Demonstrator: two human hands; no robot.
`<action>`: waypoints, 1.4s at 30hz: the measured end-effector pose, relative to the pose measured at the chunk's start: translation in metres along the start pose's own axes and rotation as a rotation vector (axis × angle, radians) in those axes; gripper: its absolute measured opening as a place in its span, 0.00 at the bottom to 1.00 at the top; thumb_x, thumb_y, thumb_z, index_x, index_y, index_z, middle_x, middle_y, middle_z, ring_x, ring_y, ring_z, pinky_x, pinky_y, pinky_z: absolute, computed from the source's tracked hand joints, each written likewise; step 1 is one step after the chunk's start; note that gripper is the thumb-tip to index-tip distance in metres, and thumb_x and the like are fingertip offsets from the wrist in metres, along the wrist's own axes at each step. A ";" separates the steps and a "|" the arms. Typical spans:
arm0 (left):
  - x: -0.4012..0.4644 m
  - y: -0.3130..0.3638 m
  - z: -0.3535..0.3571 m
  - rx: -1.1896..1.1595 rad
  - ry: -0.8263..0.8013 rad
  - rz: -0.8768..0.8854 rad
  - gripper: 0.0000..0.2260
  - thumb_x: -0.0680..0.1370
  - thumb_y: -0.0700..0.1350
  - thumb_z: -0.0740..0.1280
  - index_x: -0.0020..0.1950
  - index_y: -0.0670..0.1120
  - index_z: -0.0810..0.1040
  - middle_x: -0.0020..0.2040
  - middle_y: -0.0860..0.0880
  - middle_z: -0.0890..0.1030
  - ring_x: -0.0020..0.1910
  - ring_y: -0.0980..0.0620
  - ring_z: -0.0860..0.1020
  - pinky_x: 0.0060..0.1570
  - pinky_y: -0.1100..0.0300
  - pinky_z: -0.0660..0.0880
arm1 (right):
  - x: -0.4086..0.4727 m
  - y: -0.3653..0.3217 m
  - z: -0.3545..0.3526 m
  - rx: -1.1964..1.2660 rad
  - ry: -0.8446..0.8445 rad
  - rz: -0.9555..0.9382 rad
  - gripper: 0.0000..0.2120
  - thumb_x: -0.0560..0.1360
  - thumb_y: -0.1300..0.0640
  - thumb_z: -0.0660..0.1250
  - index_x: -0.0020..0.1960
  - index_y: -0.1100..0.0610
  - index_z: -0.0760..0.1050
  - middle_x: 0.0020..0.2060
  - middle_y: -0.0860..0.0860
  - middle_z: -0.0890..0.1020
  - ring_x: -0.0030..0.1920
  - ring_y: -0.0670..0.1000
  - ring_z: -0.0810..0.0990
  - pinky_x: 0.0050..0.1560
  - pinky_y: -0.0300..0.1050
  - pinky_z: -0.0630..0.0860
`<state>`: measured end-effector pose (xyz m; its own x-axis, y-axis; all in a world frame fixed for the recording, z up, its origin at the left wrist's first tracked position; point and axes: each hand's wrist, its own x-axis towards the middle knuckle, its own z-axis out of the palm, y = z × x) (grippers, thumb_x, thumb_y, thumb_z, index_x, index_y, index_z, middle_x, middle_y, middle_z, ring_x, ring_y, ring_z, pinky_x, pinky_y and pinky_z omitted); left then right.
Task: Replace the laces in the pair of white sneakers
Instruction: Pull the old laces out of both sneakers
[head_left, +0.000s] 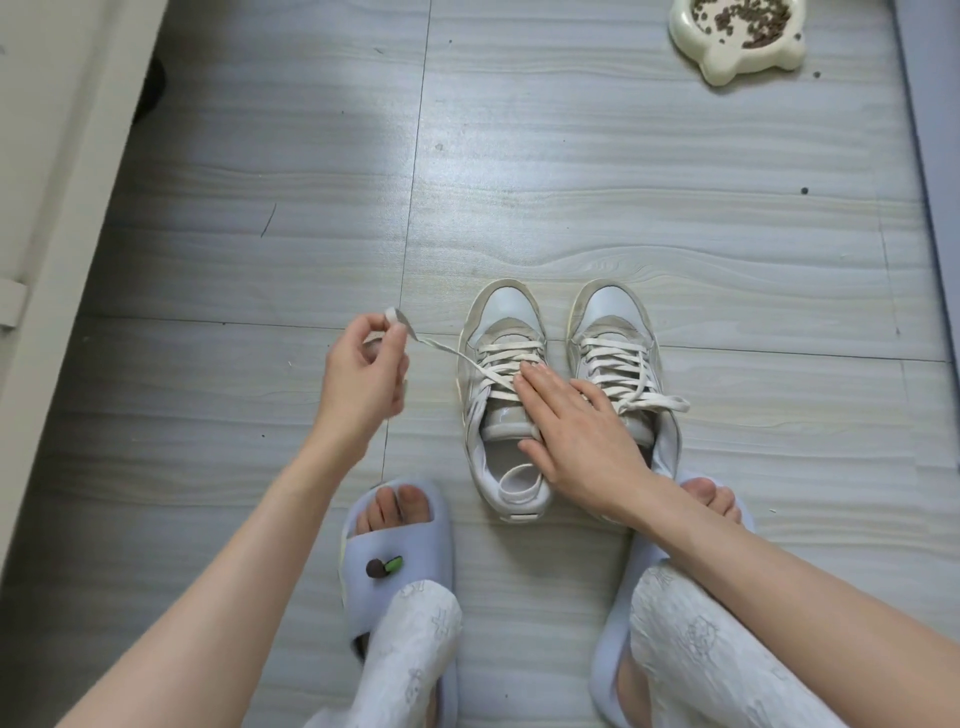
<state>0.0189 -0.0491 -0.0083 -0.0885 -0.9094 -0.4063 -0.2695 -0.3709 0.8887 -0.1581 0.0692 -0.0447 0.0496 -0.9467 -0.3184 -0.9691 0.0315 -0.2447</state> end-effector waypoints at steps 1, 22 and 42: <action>0.004 -0.003 -0.008 0.143 0.006 0.064 0.08 0.80 0.43 0.62 0.41 0.51 0.72 0.27 0.48 0.68 0.22 0.55 0.63 0.24 0.65 0.62 | -0.001 0.000 0.001 -0.011 0.002 -0.011 0.30 0.70 0.47 0.62 0.68 0.60 0.70 0.68 0.55 0.72 0.67 0.53 0.72 0.63 0.47 0.57; -0.038 -0.055 0.034 0.598 -0.175 0.301 0.06 0.74 0.39 0.68 0.48 0.44 0.73 0.41 0.51 0.74 0.40 0.54 0.72 0.43 0.61 0.70 | 0.019 0.008 -0.040 0.496 0.053 0.287 0.07 0.78 0.55 0.61 0.41 0.51 0.72 0.40 0.50 0.82 0.44 0.52 0.76 0.55 0.48 0.67; -0.038 -0.063 0.029 0.375 -0.218 0.151 0.09 0.73 0.42 0.71 0.48 0.52 0.75 0.45 0.52 0.79 0.43 0.61 0.77 0.40 0.69 0.73 | 0.004 0.032 -0.043 0.404 -0.058 0.155 0.13 0.71 0.46 0.69 0.52 0.50 0.82 0.48 0.50 0.82 0.55 0.54 0.76 0.59 0.53 0.69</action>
<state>0.0117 0.0144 -0.0549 -0.3419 -0.8724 -0.3492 -0.5629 -0.1074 0.8195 -0.1999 0.0528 -0.0142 -0.0647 -0.9016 -0.4276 -0.7944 0.3059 -0.5247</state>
